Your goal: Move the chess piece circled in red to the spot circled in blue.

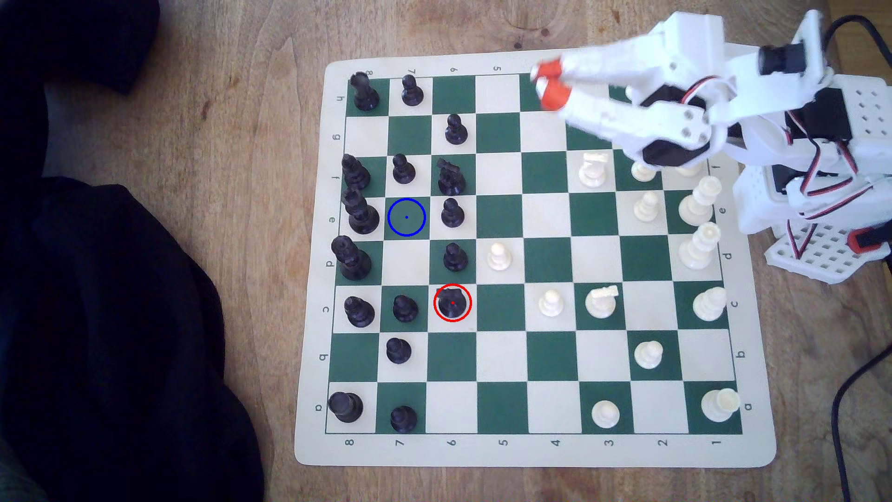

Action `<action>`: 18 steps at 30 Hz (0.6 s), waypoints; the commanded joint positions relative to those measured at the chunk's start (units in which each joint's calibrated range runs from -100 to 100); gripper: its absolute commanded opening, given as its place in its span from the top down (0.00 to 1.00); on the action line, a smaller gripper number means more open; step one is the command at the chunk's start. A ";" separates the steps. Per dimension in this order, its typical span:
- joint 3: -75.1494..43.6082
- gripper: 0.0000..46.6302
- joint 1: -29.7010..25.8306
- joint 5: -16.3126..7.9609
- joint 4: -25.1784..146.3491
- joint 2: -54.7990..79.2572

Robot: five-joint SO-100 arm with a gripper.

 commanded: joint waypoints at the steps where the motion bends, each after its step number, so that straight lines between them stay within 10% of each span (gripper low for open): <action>1: -10.73 1.00 -2.62 -0.49 12.64 7.45; 9: -29.77 0.97 -7.32 -11.14 26.57 31.56; 18: -47.99 0.88 -11.38 -13.97 34.84 53.63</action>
